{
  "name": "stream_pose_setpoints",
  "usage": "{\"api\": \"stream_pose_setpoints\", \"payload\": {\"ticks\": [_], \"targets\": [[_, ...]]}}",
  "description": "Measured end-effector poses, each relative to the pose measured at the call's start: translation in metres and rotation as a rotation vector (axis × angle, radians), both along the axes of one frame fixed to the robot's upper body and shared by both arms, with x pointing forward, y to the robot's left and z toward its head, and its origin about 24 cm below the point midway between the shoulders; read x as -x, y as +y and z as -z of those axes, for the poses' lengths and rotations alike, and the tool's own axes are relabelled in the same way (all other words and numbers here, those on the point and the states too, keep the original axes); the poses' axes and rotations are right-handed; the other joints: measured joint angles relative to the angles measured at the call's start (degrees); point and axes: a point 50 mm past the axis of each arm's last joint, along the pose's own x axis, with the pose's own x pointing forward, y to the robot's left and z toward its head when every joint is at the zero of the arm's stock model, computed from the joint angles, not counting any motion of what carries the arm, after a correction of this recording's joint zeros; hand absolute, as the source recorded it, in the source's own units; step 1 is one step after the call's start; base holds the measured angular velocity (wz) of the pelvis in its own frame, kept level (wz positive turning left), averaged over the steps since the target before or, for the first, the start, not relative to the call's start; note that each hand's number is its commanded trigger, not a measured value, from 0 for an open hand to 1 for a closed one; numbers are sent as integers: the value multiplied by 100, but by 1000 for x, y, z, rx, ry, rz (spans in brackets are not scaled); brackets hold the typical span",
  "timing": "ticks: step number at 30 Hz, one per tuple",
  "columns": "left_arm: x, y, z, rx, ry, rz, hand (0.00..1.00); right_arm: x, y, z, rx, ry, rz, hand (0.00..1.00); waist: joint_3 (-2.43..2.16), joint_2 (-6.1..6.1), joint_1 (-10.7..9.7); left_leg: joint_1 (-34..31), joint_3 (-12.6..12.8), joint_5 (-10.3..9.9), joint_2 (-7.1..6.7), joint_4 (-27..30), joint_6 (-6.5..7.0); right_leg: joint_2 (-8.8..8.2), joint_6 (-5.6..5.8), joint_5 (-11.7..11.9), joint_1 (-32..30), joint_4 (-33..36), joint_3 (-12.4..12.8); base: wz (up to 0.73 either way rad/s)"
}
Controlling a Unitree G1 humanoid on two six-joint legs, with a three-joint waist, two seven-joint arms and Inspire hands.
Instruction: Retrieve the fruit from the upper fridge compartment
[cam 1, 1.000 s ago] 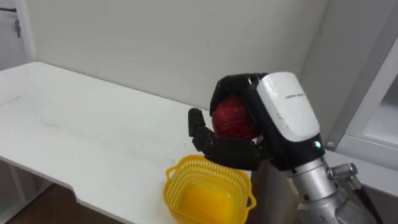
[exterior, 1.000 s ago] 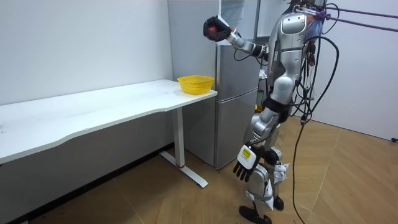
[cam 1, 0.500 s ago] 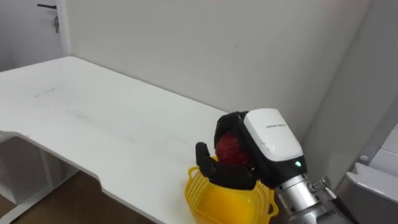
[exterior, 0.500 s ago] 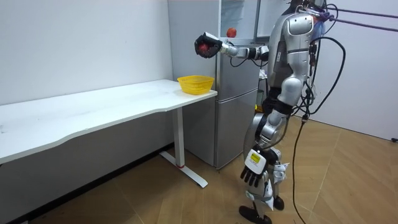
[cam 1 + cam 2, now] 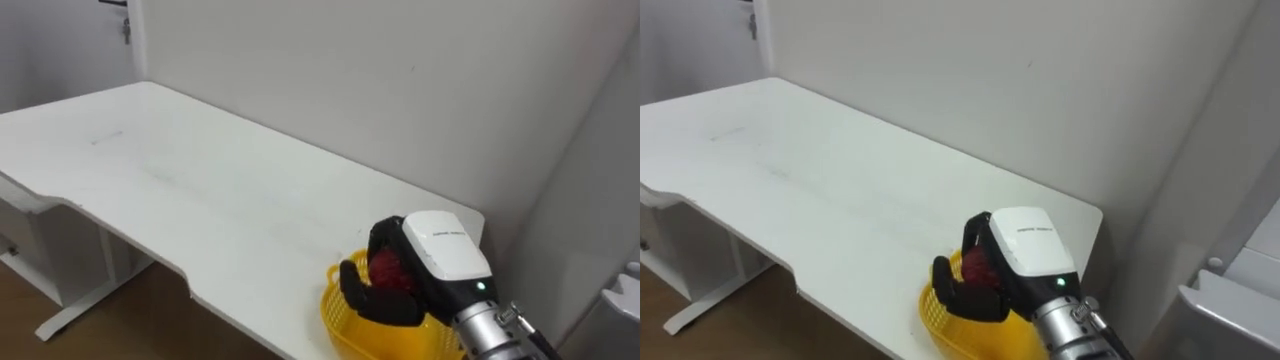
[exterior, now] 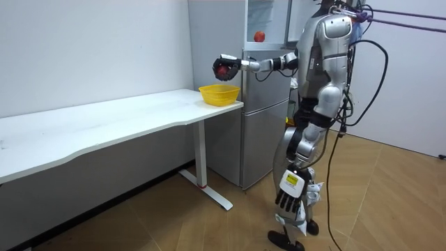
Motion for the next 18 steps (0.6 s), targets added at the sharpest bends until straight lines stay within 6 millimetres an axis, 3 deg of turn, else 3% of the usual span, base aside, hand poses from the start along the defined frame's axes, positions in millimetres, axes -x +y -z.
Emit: {"api": "stream_pose_setpoints", "payload": {"ticks": [4, 15, 16, 17, 18], "targets": [[0, 0, 0, 6, 5, 0, 0, 0, -2, 3, 9, 10, 7, 100, 28, 40, -25, -68, 0, 4, -14, 3, 8, -35, 1, -1, -47, 0, -102, 0], [-3, 0, -1, 5, -13, 5, 0, -3, -17, 28, 54, 111, 77, 100, 17, 28, -19, -137, 27, 30, -71, 13, 52, -90, 36, -22, -104, 15, -106, 0], [-4, 0, -1, 4, -16, 6, 0, -3, -19, 30, 57, 118, 85, 92, 16, 27, -19, -137, 32, 32, -72, 14, 55, -91, 36, -22, -103, 18, -104, 0], [-4, 0, -1, 4, -17, 6, 0, -3, -19, 30, 58, 120, 87, 59, 16, 27, -18, -139, 38, 33, -73, 15, 55, -91, 36, -22, -103, 17, -103, 0], [-4, 0, -2, 5, -19, 7, 0, -3, -19, 30, 58, 120, 88, 0, 16, 27, -28, -145, 42, 33, -73, 18, 56, -90, 36, -22, -103, 16, -104, 0]]}}
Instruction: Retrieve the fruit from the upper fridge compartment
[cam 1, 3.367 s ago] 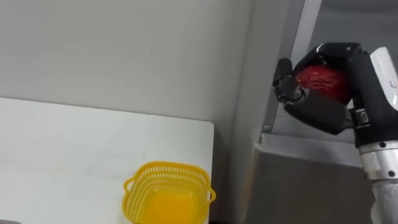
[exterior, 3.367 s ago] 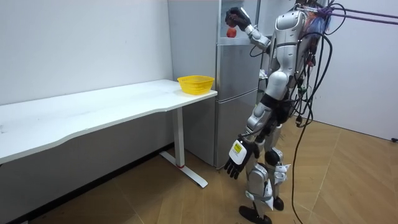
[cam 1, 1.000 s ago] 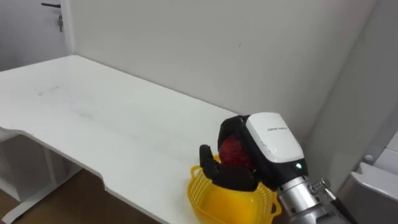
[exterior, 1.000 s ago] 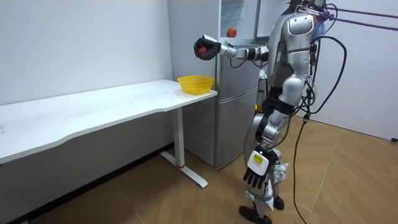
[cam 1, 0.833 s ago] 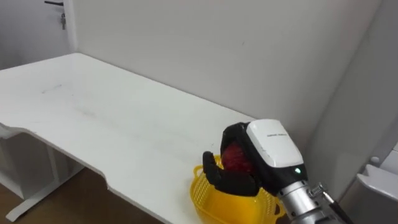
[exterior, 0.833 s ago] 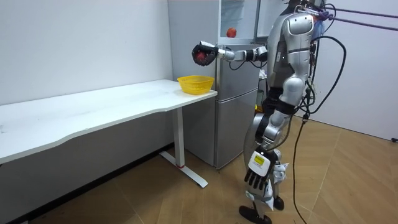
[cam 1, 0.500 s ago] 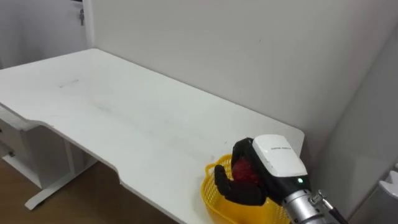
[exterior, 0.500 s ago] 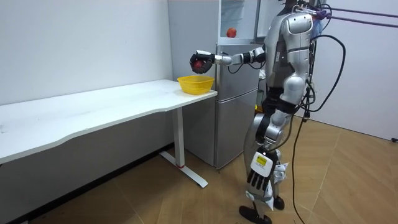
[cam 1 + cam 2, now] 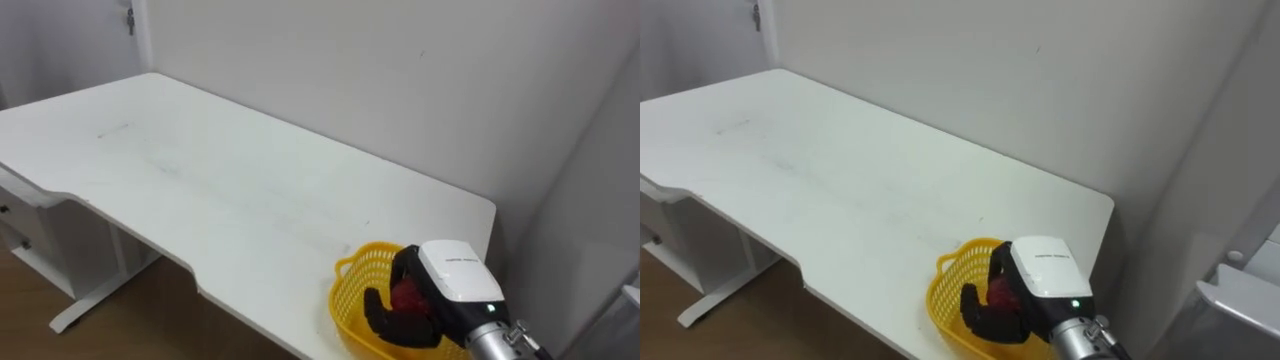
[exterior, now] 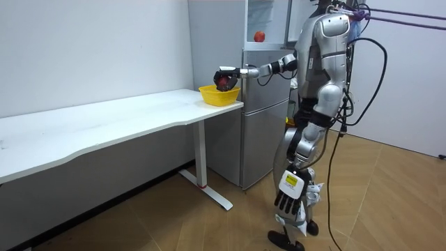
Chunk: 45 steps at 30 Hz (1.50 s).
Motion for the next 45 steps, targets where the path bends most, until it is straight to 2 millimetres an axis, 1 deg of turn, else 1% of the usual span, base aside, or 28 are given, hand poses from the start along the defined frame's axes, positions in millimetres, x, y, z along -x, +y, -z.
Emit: {"api": "stream_pose_setpoints", "payload": {"ticks": [11, 18, 23, 32, 38, 45], "targets": [[-2, 0, 0, 3, -8, 3, 0, -1, 0, -1, 0, -3, -1, 0, 1, 1, -4, -31, -32, 0, -3, 23, 0, 3, 0, 0, 9, 0, -10, 0], [-1, -1, 0, 8, -4, 3, 0, -2, 1, -3, -1, -10, -3, 0, 17, 23, -5, -45, -38, 0, -4, 75, 0, 5, 0, 0, 22, 2, -18, 0], [-1, -1, 0, 9, -2, 3, 0, -3, 1, -4, -1, -14, -3, 0, 15, 21, -4, -56, -38, 0, -6, 99, 0, 4, -1, 0, 24, 7, -19, 0], [-2, -1, 0, 8, -5, 4, 0, -4, -6, -8, -14, -28, 28, 0, 17, 26, -1, -130, -46, -2, -8, 185, 1, 5, -1, 1, 15, 7, -59, 2], [0, -1, 0, 7, -1, 2, 0, -5, -6, -10, -18, -33, 28, 0, 13, 33, -4, -123, -46, 0, -7, 194, 1, 4, -1, 1, 15, 25, -50, 0], [5, 0, 0, -3, 2, -4, 0, -5, -4, -13, -37, -46, 20, 0, -2, 57, -37, -114, -64, 2, -3, 194, 4, -7, -1, 0, -1, 90, -76, 0]]}}
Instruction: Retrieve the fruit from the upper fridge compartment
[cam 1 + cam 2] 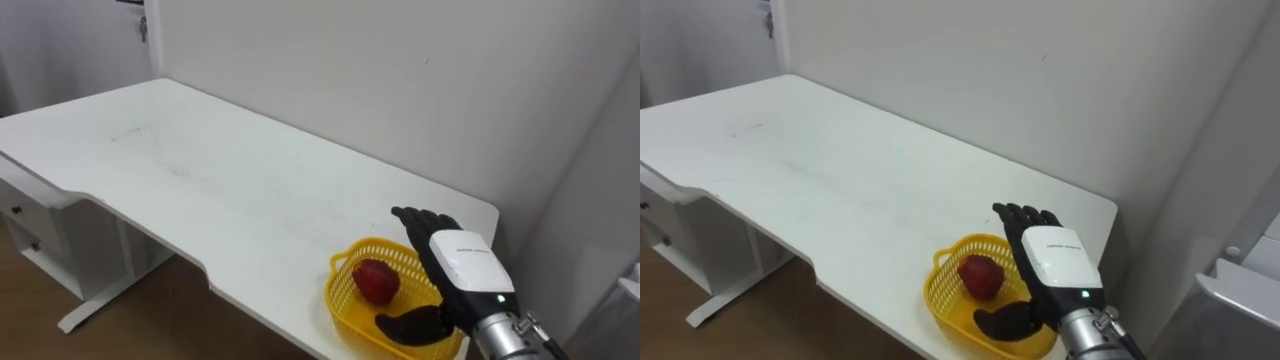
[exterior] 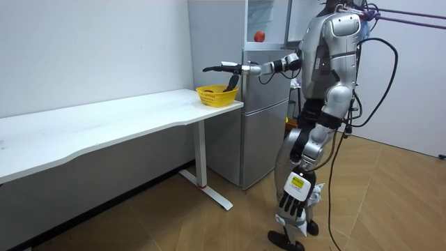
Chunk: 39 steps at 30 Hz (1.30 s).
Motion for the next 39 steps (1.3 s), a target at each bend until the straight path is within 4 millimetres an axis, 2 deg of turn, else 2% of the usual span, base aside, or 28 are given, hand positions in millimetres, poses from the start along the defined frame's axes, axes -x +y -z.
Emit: {"api": "stream_pose_setpoints", "payload": {"ticks": [6, 11, 14, 17, 18, 19, 21, 22, 25, 27, 28, 29, 31, 32, 36, 39], "targets": [[2, -1, 1, -22, -9, 8, 0, 1, 7, -12, -52, -56, -28, 0, -7, 72, -99, 51, 7, 0, 1, 11, 1, -7, 0, 0, 30, 10, -4, 0], [4, -6, 2, -10, -5, 4, 0, 1, 5, -16, -143, -72, -15, 0, -9, 151, -112, 98, 37, -1, 2, 17, 2, -4, 0, 0, 53, 9, 115, -6], [10, -8, 3, -5, 10, -1, 0, 1, 4, -30, -224, -118, -18, 0, -12, 214, -146, 90, 63, -1, 4, 23, 3, 12, -1, 0, 52, 6, 228, -6], [21, -8, 4, -5, 33, -10, 0, 4, 8, -49, -282, -220, -35, 0, -78, 279, -234, 121, 104, -1, 6, 4, 4, 9, -1, 1, 53, 3, 252, -3], [26, -8, 5, -3, 44, -16, 0, 6, 11, -56, -305, -262, -50, 0, -73, 313, -286, 182, 124, -1, 6, -5, 6, 6, -1, 1, 108, -1, 251, 0], [30, -9, 5, -1, 52, -22, 0, 8, 13, -60, -337, -290, -63, 0, -91, 347, -358, 232, 137, -8, 5, -7, 16, 1, -1, 0, 159, 0, 245, 4], [34, -11, 6, 5, 60, -26, 0, 11, 14, -68, -380, -329, -80, 0, -82, 404, -420, 301, 178, -13, 11, -18, 25, -5, 0, 0, 220, 0, 248, -2], [36, -13, 6, 11, 64, -28, 0, 14, 13, -73, -398, -357, -82, 0, -98, 434, -437, 310, 188, -14, 11, -17, 26, -8, 0, 0, 233, 1, 255, -7], [36, -15, 6, 12, 59, -23, 0, 22, 9, -82, -435, -419, -77, 0, -112, 488, -562, 336, 177, -12, 16, -2, 27, -5, 0, 0, 243, 3, 281, -3], [36, -15, 7, 13, 59, -23, 0, 27, 7, -85, -461, -449, -76, 0, -95, 541, -688, 388, 182, -14, 15, -8, 28, -2, 0, 0, 306, 0, 330, -6], [36, -15, 6, 13, 57, -28, 0, 33, 3, -87, -474, -467, -66, 0, -130, 566, -736, 395, 193, -16, 12, -12, 30, -8, 3, -5, 305, 1, 339, -10], [35, -15, 6, 15, 54, -35, 0, 37, 1, -89, -484, -490, -63, 0, -149, 580, -755, 414, 233, -16, 18, -18, 30, -7, 1, -9, 302, 1, 399, -15], [34, -16, 7, 19, 52, -39, 0, 41, -2, -94, -502, -522, -62, 0, -145, 605, -782, 489, 341, -15, 36, -67, 31, -4, -5, -12, 304, 3, 518, -31], [34, -17, 7, 21, 56, -44, 0, 44, -4, -97, -518, -539, -59, 0, -156, 618, -810, 540, 401, -12, 39, -119, 32, -6, -6, -13, 304, -2, 574, -33], [37, -17, 8, 24, 62, -62, 0, 51, -8, -105, -564, -610, -53, 0, -158, 605, -866, 702, 623, -15, 85, -191, 40, 5, -13, -21, 318, -46, 744, -26], [41, -18, 9, 21, 72, -68, 0, 59, -8, -113, -594, -667, -73, 0, -160, 583, -971, 754, 676, -16, 96, -259, 40, 26, -16, -11, 332, -93, 803, -14]]}}
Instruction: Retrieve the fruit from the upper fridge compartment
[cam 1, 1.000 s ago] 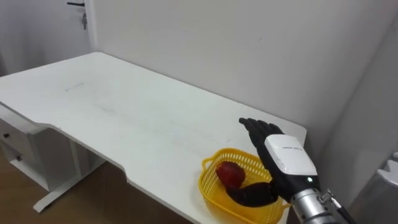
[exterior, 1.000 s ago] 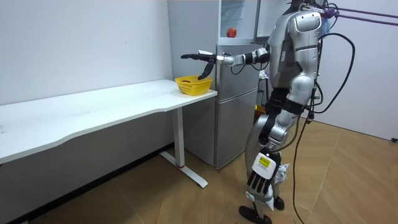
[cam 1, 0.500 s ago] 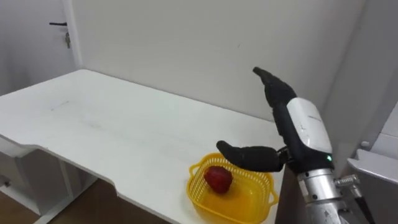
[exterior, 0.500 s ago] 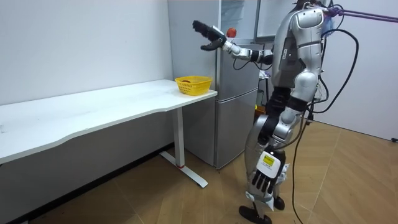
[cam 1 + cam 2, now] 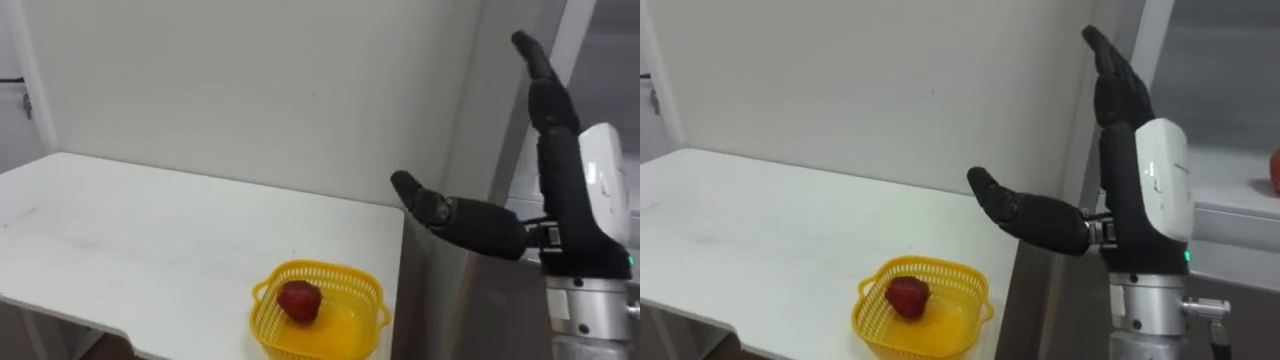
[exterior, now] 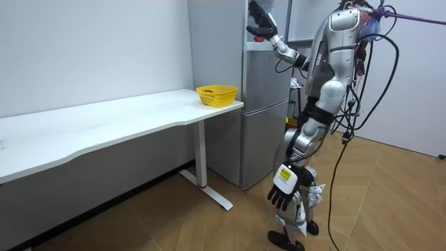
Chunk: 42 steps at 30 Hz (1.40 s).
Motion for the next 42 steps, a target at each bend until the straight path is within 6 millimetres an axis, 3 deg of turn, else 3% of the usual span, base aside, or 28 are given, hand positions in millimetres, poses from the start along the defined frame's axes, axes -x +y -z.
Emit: {"api": "stream_pose_setpoints", "payload": {"ticks": [4, 10, 16, 26, 42], "targets": [[6, -2, 1, -8, 13, -8, 0, 10, 3, -4, -3, -67, -5, 0, -1, -16, -179, 53, 53, 4, 7, -103, -5, 20, 0, 1, 43, 1, 82, -4], [5, -3, 2, -18, -5, -18, 0, 28, -2, 8, 33, -46, 37, 0, -17, -95, -327, 50, 60, 5, 14, -203, -10, 22, 1, 1, -19, 5, 84, -2], [-4, -3, 1, -13, -32, -13, 0, 31, -9, 12, -17, -19, 39, 0, -5, -124, -512, 132, 111, 4, 20, -255, -10, 19, 4, 0, 28, 6, 100, -2], [-7, -5, 1, -8, -39, -1, 0, 40, -24, 2, -35, -76, 102, 0, -3, -119, -763, 142, 164, 3, 24, -257, -9, 22, 2, 2, 6, 12, 181, -3], [-2, 0, 0, -12, -43, -40, 0, 39, -49, 8, -47, -70, 226, 0, 7, -118, -675, 208, 173, 3, 25, -287, -10, 32, 3, 1, 52, 6, 212, 0]]}}
